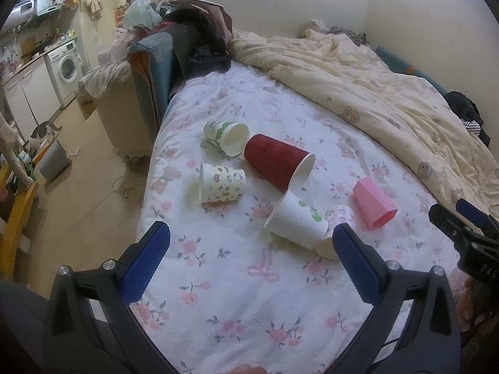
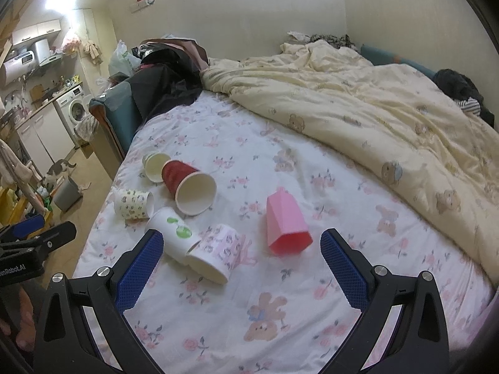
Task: Flip cup upside down
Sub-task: 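Reach the left gripper down and close it around the red ribbed cup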
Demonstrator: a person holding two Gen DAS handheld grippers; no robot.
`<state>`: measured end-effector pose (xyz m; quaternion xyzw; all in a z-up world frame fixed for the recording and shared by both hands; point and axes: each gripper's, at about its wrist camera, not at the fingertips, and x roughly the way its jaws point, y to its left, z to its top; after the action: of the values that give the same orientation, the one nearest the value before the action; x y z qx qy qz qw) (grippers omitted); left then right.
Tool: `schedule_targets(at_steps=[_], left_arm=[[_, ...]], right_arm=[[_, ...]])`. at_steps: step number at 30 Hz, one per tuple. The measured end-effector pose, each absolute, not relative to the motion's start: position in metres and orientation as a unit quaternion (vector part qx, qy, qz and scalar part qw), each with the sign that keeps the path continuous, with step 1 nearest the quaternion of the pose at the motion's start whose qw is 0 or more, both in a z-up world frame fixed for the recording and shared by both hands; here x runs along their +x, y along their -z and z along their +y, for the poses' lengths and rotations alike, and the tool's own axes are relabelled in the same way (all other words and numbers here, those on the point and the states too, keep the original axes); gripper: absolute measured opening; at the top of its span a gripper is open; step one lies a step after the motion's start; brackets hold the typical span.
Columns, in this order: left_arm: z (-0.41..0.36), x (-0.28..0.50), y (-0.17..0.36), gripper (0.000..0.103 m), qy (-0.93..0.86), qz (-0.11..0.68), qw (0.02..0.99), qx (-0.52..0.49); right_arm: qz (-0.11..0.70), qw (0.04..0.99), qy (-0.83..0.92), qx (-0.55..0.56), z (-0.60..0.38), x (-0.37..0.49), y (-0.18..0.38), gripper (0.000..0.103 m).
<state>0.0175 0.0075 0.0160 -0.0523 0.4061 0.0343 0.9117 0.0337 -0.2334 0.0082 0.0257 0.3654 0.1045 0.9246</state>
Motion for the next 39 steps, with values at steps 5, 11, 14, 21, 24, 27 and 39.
schedule_targets(at_steps=[5,11,14,21,24,27,39], left_arm=[[0.013,0.036,-0.022,0.103,-0.037,0.408,0.911,-0.056],[0.016,0.065,-0.018,0.103,-0.060,0.431,0.900,-0.031],[0.018,0.083,-0.014,0.103,-0.059,0.448,0.891,-0.043],[0.016,0.116,-0.006,0.103,-0.056,0.474,0.877,-0.057],[0.018,0.131,-0.001,0.102,-0.064,0.483,0.871,-0.068],[0.018,0.146,0.000,0.102,-0.072,0.484,0.869,-0.075],[0.021,0.244,0.043,0.097,-0.120,0.546,0.807,-0.191]], right_arm=[[0.368,0.923,-0.108,0.033,-0.236,0.058,-0.012,0.103],[0.376,0.920,-0.111,0.023,-0.232,0.090,-0.011,0.103],[0.385,0.915,-0.116,0.024,-0.230,0.105,-0.006,0.103],[0.397,0.910,-0.114,0.021,-0.228,0.134,0.006,0.103],[0.401,0.909,-0.110,0.021,-0.232,0.138,0.013,0.103],[0.414,0.905,-0.092,0.026,-0.240,0.137,0.021,0.103],[0.442,0.895,-0.030,0.050,-0.273,0.159,0.041,0.103]])
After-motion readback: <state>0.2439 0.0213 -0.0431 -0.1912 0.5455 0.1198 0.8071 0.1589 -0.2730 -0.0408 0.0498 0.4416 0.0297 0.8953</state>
